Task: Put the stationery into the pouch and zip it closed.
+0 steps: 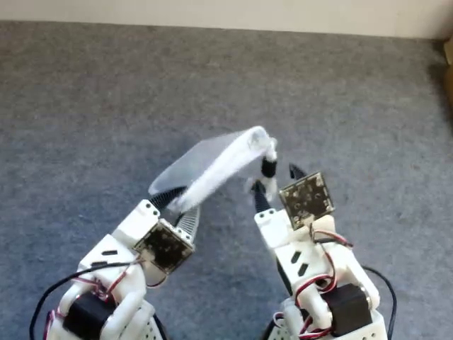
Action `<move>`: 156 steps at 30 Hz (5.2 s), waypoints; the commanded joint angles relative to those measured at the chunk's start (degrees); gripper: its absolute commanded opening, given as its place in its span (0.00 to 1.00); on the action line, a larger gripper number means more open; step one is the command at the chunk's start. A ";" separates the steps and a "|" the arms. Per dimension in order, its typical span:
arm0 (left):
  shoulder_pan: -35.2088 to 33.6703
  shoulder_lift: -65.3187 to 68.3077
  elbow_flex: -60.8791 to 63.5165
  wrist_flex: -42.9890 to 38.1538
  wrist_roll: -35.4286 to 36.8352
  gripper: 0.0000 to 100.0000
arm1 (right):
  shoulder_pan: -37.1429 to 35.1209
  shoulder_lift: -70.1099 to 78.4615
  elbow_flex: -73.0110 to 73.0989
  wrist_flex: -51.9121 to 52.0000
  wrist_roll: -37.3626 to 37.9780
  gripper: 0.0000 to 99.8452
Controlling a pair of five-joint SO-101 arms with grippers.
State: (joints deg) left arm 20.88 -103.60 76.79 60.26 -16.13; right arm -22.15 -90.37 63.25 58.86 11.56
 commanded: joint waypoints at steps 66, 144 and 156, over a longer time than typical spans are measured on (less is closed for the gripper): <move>5.05 -0.66 -27.74 11.60 -0.44 0.01 | 7.52 -14.99 -5.76 -0.31 0.44 0.02; -24.04 -0.31 20.35 15.82 -0.44 0.01 | 16.31 -14.81 40.48 12.79 -10.81 0.02; -24.04 -0.31 20.35 15.82 -0.44 0.01 | 16.31 -14.81 40.48 12.79 -10.81 0.02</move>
State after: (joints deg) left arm -2.59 -103.52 95.87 75.82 -16.04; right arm -5.63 -104.79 95.52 71.08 1.01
